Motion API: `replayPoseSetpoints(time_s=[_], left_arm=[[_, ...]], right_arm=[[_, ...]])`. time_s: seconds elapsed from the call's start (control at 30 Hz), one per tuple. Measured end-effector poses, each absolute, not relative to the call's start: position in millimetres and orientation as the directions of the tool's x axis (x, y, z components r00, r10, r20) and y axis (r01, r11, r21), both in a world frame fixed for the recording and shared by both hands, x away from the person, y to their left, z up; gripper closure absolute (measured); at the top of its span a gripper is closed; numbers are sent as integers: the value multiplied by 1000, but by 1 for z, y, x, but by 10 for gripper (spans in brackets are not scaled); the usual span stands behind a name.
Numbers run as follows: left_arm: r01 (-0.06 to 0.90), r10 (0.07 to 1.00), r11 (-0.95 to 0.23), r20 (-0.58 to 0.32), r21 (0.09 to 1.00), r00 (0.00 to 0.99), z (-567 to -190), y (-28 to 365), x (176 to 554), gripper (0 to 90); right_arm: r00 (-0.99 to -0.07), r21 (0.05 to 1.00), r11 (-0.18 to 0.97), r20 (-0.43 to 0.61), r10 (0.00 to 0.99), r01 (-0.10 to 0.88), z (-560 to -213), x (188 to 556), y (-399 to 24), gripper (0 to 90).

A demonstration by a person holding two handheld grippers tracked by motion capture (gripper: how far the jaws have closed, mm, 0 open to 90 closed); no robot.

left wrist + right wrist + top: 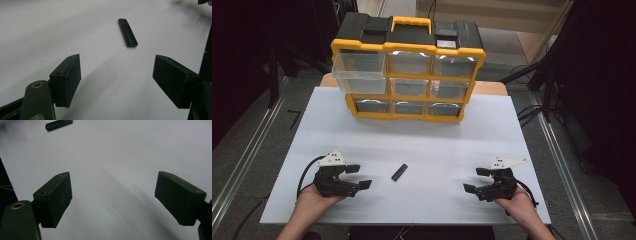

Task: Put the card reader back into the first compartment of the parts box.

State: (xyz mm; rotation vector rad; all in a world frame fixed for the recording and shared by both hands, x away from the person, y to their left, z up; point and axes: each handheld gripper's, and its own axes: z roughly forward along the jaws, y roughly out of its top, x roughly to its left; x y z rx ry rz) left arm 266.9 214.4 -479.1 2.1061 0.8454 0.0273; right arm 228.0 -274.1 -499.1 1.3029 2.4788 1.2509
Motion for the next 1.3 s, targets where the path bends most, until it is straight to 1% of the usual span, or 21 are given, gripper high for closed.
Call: replayPoseSetpoints(time_s=[0.47, 0.53, 0.6, 0.77, 1.2, 1.3], left_arm=[[548, 567, -424, -260, 721, 782, -478, 213, 267, 244], [551, 562, -421, -270, 720, 782, -477, 212, 267, 245], [563, 558, -415, -289, 715, 778, -475, 211, 268, 282], [562, 533, -397, -316, 726, 785, -468, 204, 271, 283], [504, 515, -438, -252, 744, 820, -459, 179, 284, 282], [510, 512, -444, -258, 736, 819, -459, 172, 289, 282]], right_arm=[[-637, 684, 308, 295, 712, 661, -500, 229, -275, 126], [-638, 684, 309, 295, 711, 661, -500, 228, -275, 126], [-641, 685, 311, 293, 710, 659, -500, 229, -274, 126], [-651, 701, 306, 294, 699, 645, -499, 228, -273, 126], [-651, 696, 314, 287, 703, 646, -499, 228, -273, 126], [-647, 693, 313, 286, 707, 649, -499, 228, -273, 126]])
